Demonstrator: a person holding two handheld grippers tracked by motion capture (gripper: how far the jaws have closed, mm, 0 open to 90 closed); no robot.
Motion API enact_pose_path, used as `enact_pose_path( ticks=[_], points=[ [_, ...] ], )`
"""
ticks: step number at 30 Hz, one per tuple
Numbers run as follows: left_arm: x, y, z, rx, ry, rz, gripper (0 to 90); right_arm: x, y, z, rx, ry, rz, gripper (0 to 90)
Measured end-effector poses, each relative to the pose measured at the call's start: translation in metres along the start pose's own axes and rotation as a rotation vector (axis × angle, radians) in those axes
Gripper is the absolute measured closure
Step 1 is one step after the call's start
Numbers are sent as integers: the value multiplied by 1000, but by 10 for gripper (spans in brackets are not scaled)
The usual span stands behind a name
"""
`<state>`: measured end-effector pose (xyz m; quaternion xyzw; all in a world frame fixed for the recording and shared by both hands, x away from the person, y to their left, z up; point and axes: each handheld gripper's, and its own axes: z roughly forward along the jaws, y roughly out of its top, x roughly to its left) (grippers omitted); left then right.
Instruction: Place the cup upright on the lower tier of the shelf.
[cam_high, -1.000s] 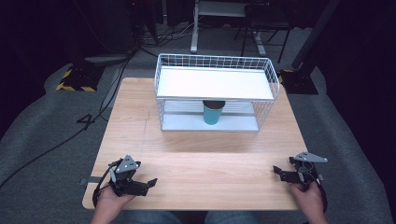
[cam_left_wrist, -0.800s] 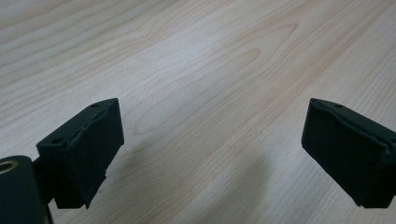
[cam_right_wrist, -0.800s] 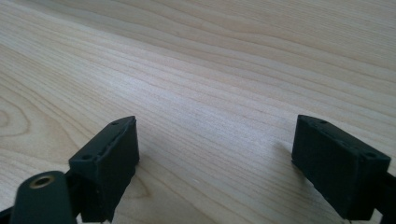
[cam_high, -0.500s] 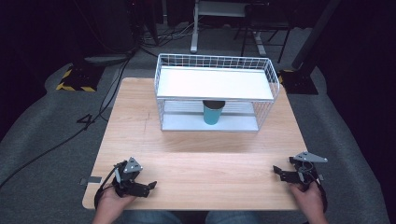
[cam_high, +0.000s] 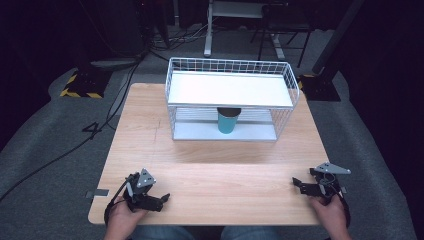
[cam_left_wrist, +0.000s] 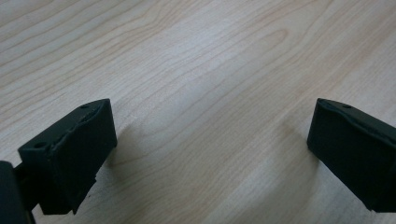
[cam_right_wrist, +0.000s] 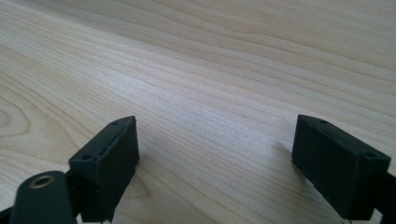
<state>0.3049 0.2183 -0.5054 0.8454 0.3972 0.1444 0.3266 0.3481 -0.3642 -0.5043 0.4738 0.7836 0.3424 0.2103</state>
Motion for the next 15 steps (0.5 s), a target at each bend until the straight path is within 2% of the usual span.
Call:
enact_pose_path(
  ticks=[7,15],
  points=[
    [-1,1,1,0,25,-23,17,0,0,0,1,0,0,151],
    [-1,1,1,-1,26,-28,18,0,0,0,0,0,0,152]
  ],
)
